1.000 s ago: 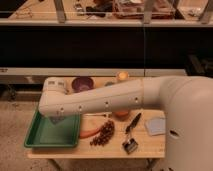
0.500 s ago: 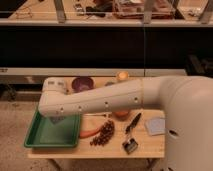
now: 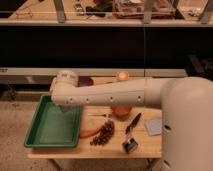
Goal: Place sponge in purple bowl
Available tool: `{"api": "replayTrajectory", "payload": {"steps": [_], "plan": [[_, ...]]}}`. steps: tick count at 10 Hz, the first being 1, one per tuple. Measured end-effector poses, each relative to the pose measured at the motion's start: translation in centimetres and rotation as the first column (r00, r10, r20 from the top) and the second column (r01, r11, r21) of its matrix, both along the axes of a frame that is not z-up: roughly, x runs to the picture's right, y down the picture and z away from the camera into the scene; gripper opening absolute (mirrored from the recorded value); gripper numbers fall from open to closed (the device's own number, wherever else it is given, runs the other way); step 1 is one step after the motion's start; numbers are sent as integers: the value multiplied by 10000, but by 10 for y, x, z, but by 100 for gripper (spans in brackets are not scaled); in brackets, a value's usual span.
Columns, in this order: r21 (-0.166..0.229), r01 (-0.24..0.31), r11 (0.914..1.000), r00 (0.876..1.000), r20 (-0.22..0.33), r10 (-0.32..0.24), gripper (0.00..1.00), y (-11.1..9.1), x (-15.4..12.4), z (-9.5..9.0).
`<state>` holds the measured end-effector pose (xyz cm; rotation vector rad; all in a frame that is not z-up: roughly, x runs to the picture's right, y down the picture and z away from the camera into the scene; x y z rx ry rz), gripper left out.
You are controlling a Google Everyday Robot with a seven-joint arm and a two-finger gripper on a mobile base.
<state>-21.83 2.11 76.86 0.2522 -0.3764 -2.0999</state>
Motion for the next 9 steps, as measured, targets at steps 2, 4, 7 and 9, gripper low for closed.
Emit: {"api": "replayTrajectory", "payload": {"steps": [2, 4, 7, 9], "plan": [[197, -111, 9997, 9998, -149, 114, 0, -16, 10, 34], [590, -288, 9978, 9988, -384, 311, 0, -34, 23, 67], [1129, -241, 9933, 9976, -621, 312, 0, -65, 31, 95], [1184, -366, 9923, 9976, -547, 433, 0, -79, 38, 101]]}}
